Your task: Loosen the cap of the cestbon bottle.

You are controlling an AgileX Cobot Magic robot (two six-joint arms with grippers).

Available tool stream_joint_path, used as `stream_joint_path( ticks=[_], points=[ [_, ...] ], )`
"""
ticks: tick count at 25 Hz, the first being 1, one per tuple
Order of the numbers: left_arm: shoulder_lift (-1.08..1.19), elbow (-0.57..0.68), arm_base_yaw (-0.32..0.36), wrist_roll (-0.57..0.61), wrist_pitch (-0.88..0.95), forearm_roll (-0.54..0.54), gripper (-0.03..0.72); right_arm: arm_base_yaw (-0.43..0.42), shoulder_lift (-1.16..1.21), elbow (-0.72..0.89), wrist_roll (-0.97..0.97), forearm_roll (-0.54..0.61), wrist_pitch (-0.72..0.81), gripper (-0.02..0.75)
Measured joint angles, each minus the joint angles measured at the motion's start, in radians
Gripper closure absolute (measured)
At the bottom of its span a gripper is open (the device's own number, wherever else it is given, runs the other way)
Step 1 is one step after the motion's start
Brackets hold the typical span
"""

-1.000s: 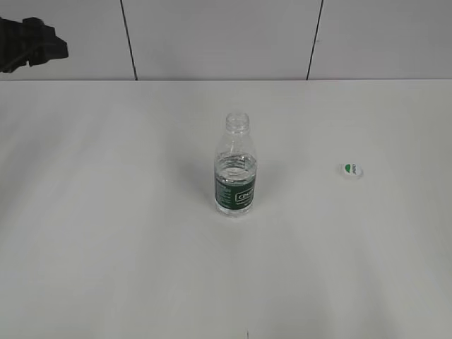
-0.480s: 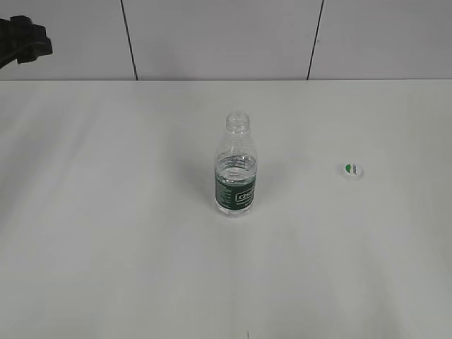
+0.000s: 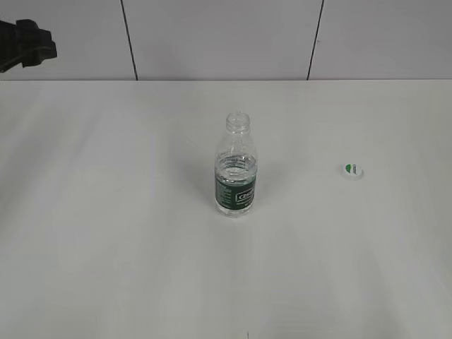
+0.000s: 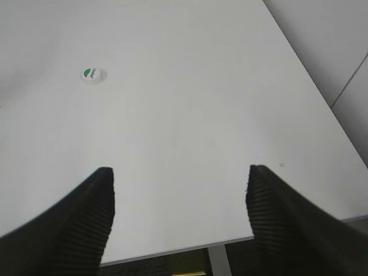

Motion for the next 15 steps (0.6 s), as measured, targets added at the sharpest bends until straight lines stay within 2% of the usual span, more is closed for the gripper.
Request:
stream_joint_path(
  ticks=[3,6,9,13,15],
  points=[
    [0.000,0.032,0.000,0.021,0.015,-0.030,0.190,0.000,0.000,0.000,0.000,0.000,0.000,0.193],
    [-0.002,0.067,-0.006,0.181,0.035,-0.165,0.190,0.000,0.000,0.000,0.000,-0.001,0.000,0.193],
    [-0.026,0.101,-0.020,0.406,0.062,-0.352,0.190,-0.001,0.000,0.000,0.000,-0.001,0.000,0.193],
    [-0.094,0.127,-0.047,0.690,0.150,-0.710,0.190,-0.001,0.000,0.000,0.000,-0.001,0.000,0.193],
    [-0.130,0.131,-0.063,0.819,0.229,-0.835,0.190,-0.001,0.000,0.000,0.000,-0.001,0.000,0.193]
  ],
)
